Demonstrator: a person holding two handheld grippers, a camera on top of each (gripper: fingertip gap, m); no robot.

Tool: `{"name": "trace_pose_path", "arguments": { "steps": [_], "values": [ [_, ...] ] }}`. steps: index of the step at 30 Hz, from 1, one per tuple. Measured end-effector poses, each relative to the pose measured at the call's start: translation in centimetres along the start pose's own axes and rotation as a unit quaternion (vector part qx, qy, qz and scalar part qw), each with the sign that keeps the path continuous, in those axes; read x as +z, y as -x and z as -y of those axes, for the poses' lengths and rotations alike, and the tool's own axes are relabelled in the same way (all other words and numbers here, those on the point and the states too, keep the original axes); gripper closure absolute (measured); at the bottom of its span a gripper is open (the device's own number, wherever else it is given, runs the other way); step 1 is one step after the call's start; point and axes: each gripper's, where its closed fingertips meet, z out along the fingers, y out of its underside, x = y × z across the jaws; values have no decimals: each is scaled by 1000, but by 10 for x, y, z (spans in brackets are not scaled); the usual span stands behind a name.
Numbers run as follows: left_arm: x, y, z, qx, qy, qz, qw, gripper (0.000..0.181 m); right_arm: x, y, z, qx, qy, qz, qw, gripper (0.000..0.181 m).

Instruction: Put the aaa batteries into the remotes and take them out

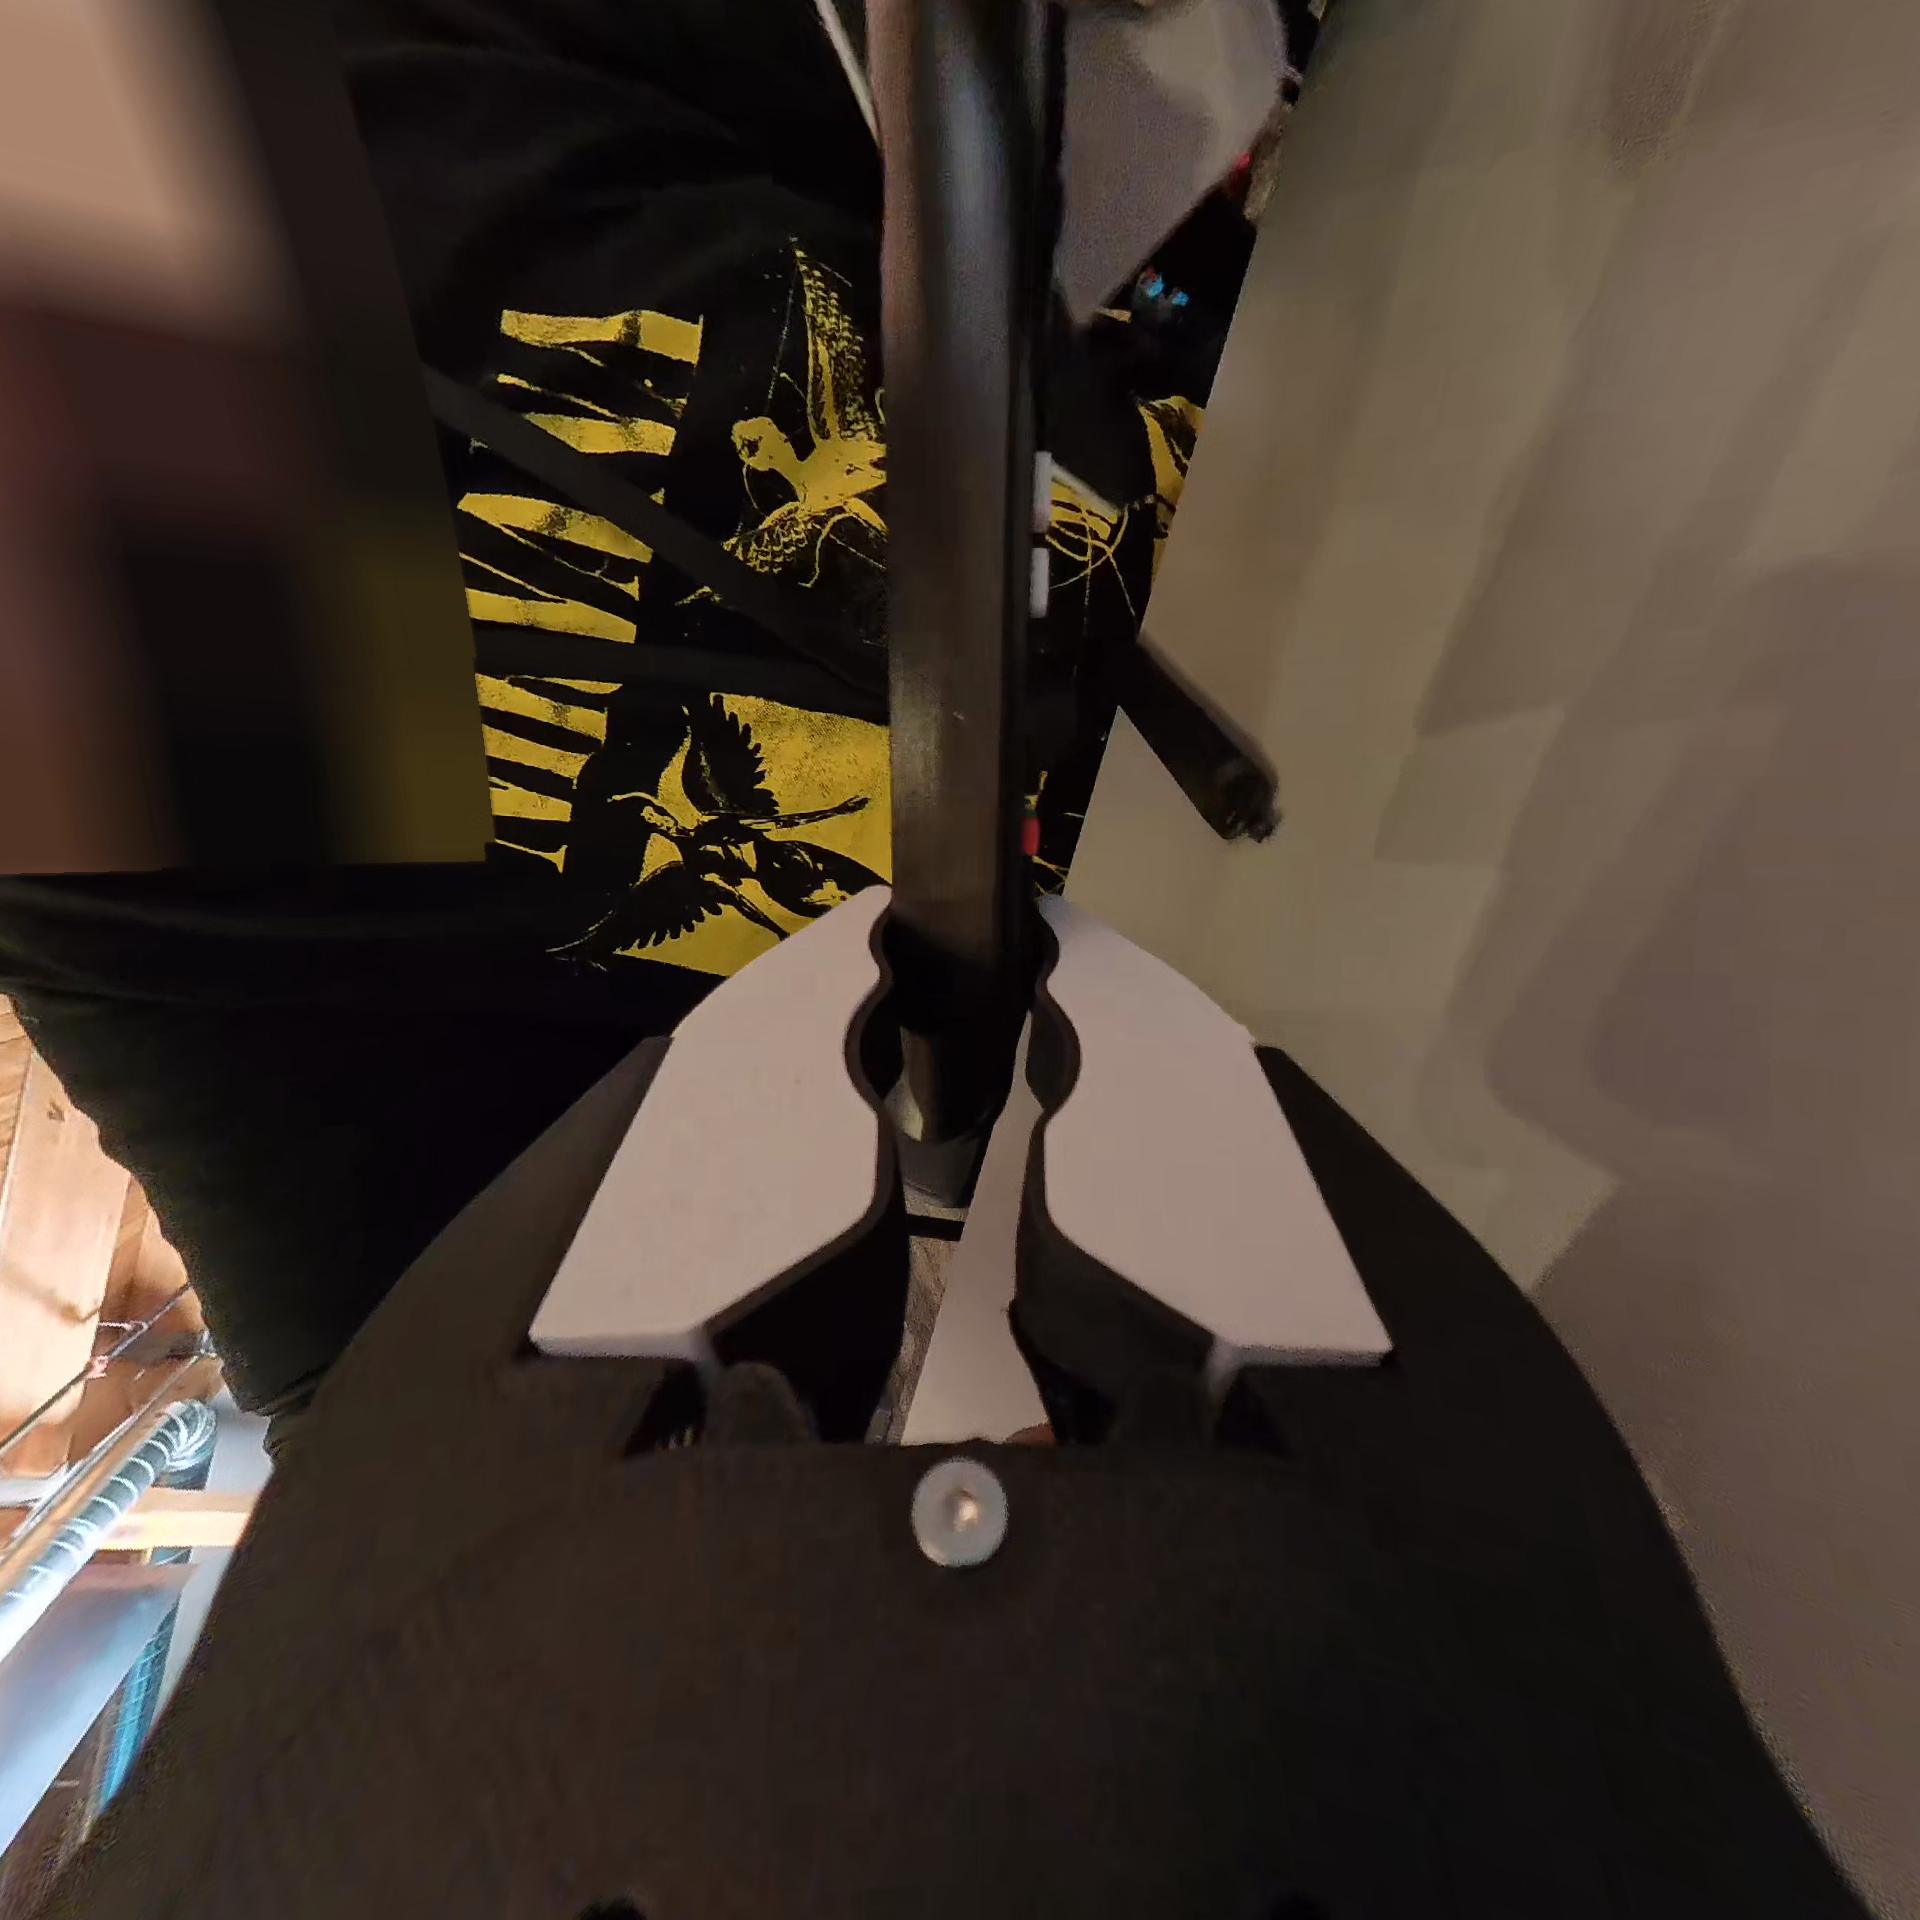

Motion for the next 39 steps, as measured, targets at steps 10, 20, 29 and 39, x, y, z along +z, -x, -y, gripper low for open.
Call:
{"name": "trace_pose_path", "arguments": {
  "steps": [10, 20, 29, 39],
  "values": [
    [11, 5, -48, 4, 94, 31, 995, 121, -22, -23, 22, 15, -86, -114, 990, 139],
    [-39, 16, -104, -114, 96, 101, 984, 121, 33, -19, 1, -181, -9, -408, 895, 136],
    [-55, 1, -131, -185, 102, 130, 969, 121, 115, -72, -2, -255, 137, -451, 844, 157],
    [-74, -7, -148, -230, 111, 141, 957, 121, -41, -87, -28, -177, 93, -574, 794, 164]
  ]
}}
